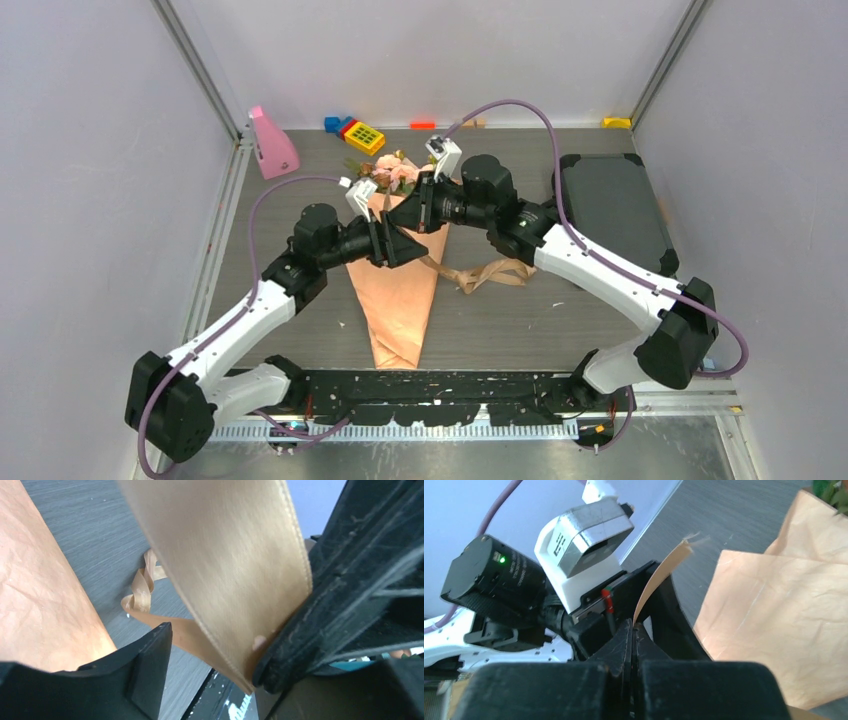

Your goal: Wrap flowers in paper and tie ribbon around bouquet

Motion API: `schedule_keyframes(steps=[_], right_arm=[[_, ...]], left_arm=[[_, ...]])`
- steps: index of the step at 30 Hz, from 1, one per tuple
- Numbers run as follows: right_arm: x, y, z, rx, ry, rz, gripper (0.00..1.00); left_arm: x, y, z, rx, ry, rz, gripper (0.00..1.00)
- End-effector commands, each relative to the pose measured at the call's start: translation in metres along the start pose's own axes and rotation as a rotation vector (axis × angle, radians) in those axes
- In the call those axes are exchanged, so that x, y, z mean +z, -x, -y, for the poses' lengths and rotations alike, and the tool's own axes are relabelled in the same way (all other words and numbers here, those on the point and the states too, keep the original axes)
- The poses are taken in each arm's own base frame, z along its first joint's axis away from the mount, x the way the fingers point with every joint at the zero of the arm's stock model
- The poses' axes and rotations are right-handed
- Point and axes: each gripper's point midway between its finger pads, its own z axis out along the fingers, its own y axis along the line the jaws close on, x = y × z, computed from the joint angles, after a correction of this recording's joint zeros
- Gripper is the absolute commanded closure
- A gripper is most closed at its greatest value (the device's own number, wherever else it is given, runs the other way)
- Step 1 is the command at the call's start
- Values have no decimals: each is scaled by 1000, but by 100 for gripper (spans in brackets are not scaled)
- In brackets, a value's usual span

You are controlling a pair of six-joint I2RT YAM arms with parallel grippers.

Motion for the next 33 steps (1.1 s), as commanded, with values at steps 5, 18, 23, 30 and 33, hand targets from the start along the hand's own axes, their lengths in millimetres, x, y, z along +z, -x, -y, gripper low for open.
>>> schedule_keyframes(steps=[5,18,23,30,33], right_arm=[[-2,19,-19,5,2,67,99],[-125,21,124,-58,-794,311,10],[-135,-56,154,-38,-772,136,18],[-69,-133,159,-159,-598,-155,31],[-51,-144,176,-190,-633,-212,36]], left_arm=[[5,39,6,75,11,163,76],[-55,20,-66,-37,440,313,100],[-68,17,-74,-67,497,349,100],[-71,7,-86,-106,549,335,100],[-73,5,-92,-113,580,331,100]])
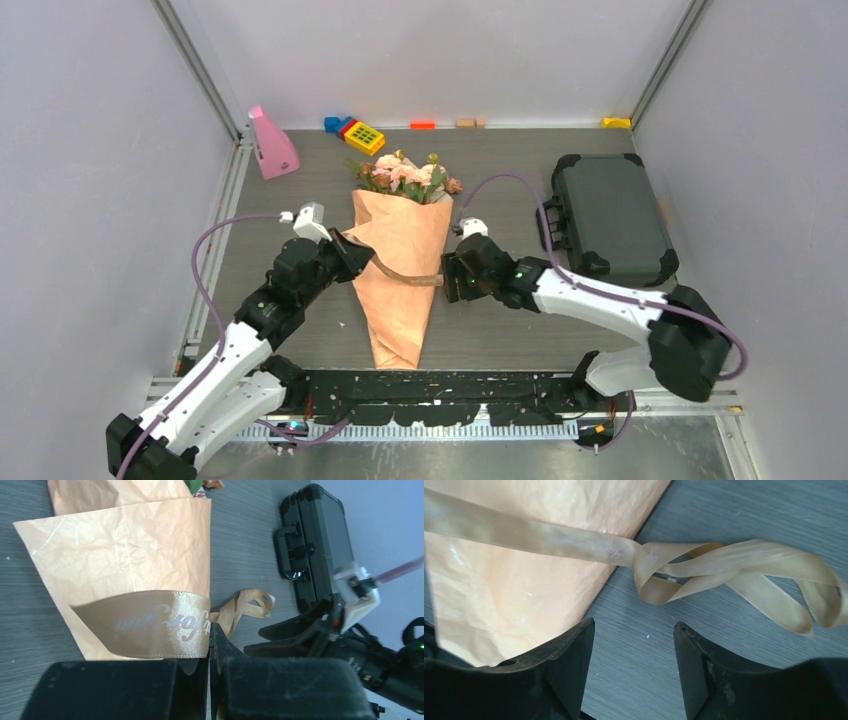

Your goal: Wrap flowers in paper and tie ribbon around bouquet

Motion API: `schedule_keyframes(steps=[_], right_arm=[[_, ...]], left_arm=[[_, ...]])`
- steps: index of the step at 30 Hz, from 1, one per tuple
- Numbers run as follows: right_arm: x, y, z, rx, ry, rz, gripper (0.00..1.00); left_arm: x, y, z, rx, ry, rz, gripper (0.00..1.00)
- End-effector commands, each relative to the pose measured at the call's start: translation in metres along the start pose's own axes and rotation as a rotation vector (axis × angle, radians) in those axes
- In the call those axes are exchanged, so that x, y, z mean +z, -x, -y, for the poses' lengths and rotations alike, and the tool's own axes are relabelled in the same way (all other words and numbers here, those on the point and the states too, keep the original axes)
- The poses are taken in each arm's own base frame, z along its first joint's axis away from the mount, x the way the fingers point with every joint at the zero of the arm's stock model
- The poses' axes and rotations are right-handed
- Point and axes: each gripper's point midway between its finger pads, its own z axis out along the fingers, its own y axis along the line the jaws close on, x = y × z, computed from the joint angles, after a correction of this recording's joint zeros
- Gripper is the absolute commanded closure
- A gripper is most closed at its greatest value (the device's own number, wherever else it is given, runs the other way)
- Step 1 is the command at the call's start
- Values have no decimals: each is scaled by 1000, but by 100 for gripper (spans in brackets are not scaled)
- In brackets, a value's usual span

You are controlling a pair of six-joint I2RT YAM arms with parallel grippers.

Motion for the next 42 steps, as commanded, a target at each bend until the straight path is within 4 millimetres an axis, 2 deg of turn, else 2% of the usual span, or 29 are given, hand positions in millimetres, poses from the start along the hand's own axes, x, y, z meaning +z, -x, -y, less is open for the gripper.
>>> schedule_keyframes(steps=[1,7,12,13,16,17,19,21,26,28,33,35,38,40,42], right_arm=[[27,16,-23,-92,55,32,38],[58,0,-27,-83,41,-45,50],[78,-14,-16,-78,-13,-61,55],[83,-15,-12,-79,-35,-65,59],[84,-13,-3,-62,-108,-67,90],[78,-8,3,-51,-142,-54,98],[53,14,13,-21,-198,23,99],[23,34,34,11,-267,81,99],[-52,76,103,173,-410,223,99],[-80,88,140,273,-482,293,99],[-137,104,193,384,-585,427,99],[-150,108,207,399,-630,452,99],[-159,109,227,436,-703,455,99],[-157,107,234,450,-728,441,99],[-143,102,230,464,-688,405,99]], left_arm=[[0,1,-12,-7,65,12,100],[-1,1,-18,-7,102,11,100],[-2,0,-21,-8,116,10,100],[-2,1,-22,-8,121,15,100],[-4,9,-32,3,187,49,100],[-6,16,-38,11,229,73,100],[-13,31,-56,24,354,129,100],[-22,48,-74,55,485,183,100],[-38,78,-111,45,713,229,100],[-45,87,-129,5,779,235,100],[-79,108,-173,-75,971,292,100],[-96,116,-185,-88,1048,317,100],[-121,127,-206,-121,1166,360,100],[-132,131,-218,-149,1226,368,100],[-133,128,-229,-190,1244,337,100]])
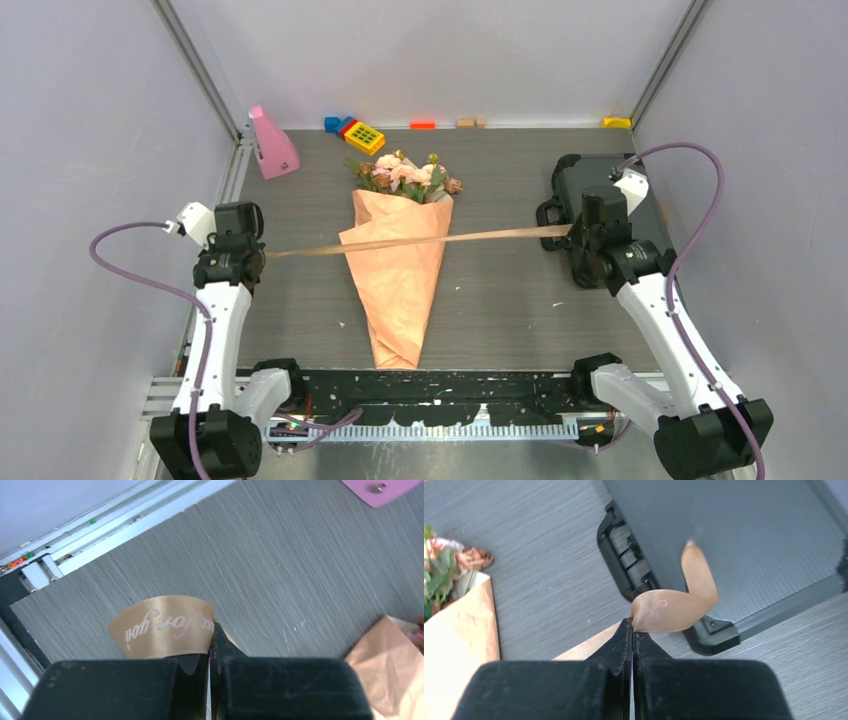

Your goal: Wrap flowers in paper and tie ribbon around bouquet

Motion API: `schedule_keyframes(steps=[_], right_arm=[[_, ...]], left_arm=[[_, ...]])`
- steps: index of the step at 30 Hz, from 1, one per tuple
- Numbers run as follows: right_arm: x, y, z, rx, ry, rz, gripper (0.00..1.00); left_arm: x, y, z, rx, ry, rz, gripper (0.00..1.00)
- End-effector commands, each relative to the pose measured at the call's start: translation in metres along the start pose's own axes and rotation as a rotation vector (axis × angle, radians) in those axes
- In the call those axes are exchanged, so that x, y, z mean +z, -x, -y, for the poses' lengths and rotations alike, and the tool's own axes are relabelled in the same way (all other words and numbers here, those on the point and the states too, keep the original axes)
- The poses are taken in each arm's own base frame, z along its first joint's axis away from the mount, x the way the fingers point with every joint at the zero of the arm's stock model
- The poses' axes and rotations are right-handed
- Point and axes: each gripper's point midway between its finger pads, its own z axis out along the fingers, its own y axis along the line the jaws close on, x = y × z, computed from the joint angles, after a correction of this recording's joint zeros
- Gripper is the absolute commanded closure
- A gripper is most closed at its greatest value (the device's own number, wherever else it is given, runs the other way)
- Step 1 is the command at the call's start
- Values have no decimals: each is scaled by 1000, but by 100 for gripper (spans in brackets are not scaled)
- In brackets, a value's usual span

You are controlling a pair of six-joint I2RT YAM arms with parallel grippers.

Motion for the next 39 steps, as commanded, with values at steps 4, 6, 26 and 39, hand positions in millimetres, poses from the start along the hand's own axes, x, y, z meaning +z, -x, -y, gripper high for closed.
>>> schedule_keyframes(steps=[4,6,26,39], right_arm=[[20,-37,-31,9,142,-136,97],[31,-53,-38,14,170,-178,96],[21,-29,-16,127,25,-103,20],[-6,-116,-212,-82,819,-418,5]], left_arm=[[27,-4,-6,-7,24,-71,100],[37,-16,10,-15,-47,-99,100],[4,-10,40,64,-216,-227,0],[-13,-148,152,229,-948,-767,0]])
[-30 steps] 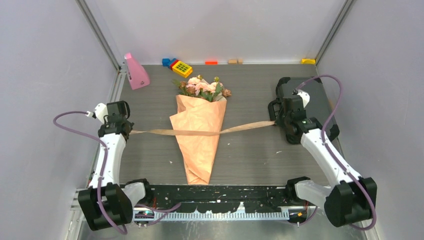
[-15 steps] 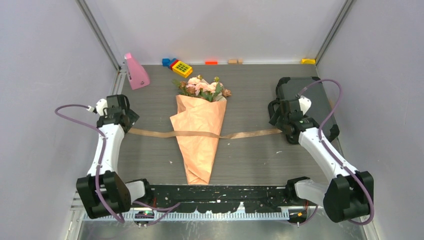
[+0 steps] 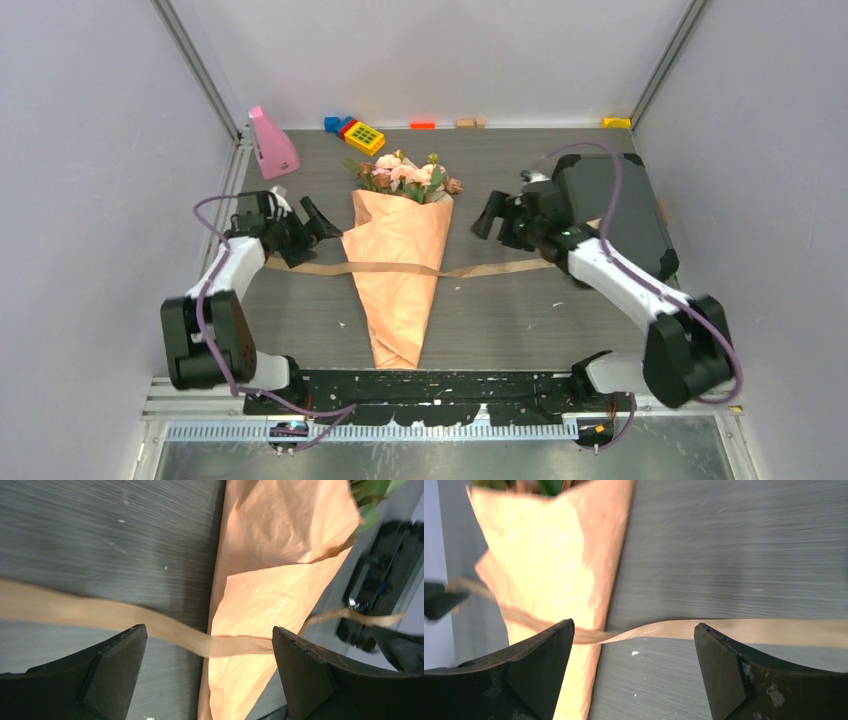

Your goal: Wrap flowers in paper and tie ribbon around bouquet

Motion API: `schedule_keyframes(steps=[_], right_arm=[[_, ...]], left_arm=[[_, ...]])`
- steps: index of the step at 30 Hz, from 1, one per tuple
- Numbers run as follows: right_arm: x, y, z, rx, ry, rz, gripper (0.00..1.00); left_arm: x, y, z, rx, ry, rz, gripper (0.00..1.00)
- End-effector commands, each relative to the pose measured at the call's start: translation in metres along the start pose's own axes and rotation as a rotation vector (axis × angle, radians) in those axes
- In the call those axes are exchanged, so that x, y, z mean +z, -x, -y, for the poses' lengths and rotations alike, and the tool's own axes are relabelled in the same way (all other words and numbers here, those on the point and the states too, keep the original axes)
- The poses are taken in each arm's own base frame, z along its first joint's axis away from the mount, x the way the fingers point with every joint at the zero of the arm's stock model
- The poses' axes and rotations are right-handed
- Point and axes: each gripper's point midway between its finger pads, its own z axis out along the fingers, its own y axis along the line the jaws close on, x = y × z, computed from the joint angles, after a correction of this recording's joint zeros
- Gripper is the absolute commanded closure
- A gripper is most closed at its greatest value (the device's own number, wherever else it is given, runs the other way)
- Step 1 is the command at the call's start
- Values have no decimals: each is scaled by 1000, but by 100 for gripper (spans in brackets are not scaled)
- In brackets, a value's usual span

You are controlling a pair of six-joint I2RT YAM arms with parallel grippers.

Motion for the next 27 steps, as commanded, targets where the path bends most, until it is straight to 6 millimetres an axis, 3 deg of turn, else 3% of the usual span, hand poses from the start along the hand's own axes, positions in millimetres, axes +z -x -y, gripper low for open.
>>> schedule_keyframes(steps=[1,7,17,23,27], right_arm=[[38,-24,-72,-103,284,-133,5],[97,-59,-78,-66,337,-256,5],[148,-105,-78,-32,372,-388,5],[174,-120,-83,-49,403,-412,7],[181,-136,-98,-111,480,-435,15]], left_arm=[[36,-20,27,104,-190,-150,0],[81,-41,48,152,-264,-252,0],[123,-61,43,146,-243,-347,3],[136,-64,43,143,-219,-372,31],[143,-64,45,139,-226,-379,50]])
